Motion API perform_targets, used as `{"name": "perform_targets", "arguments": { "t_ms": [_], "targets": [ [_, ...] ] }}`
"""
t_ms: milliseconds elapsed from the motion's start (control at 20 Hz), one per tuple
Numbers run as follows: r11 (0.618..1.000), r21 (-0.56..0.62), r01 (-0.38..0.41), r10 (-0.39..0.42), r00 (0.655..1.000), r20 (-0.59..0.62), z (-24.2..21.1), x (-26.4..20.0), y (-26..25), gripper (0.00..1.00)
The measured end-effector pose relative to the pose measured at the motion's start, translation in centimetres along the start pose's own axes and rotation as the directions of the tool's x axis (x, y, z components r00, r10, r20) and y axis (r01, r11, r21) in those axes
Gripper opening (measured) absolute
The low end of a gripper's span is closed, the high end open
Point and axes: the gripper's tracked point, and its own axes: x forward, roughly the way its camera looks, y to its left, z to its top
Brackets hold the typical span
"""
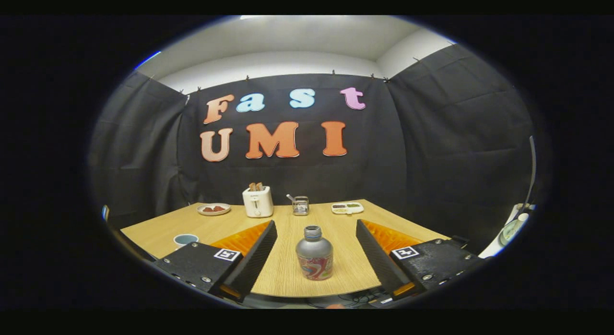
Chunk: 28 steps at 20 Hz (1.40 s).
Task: Take the bottle from table, then pour the juice into the cup, finally place the bottle on the coaster
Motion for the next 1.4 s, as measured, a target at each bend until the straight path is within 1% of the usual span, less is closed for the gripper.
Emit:
{"name": "perform_targets", "arguments": {
  "t_ms": [250, 500, 900, 1100, 1400],
  "targets": [
    [1.0, -0.005, -0.007, 0.007, 0.999, -0.032, -2.2, 0.2, -0.5, 0.99],
    [1.0, -0.001, -0.031, 0.031, 0.999, -0.044, -3.8, 0.6, -0.6, 0.99],
    [0.998, 0.017, -0.058, 0.06, 0.992, -0.11, -8.4, 2.7, 0.0, 0.99],
    [0.999, -0.017, -0.038, 0.035, 0.99, -0.136, -10.3, 4.1, -0.1, 0.99],
    [0.998, -0.043, -0.036, 0.028, 0.983, -0.183, -12.8, 5.8, 0.6, 0.99]
  ]
}}
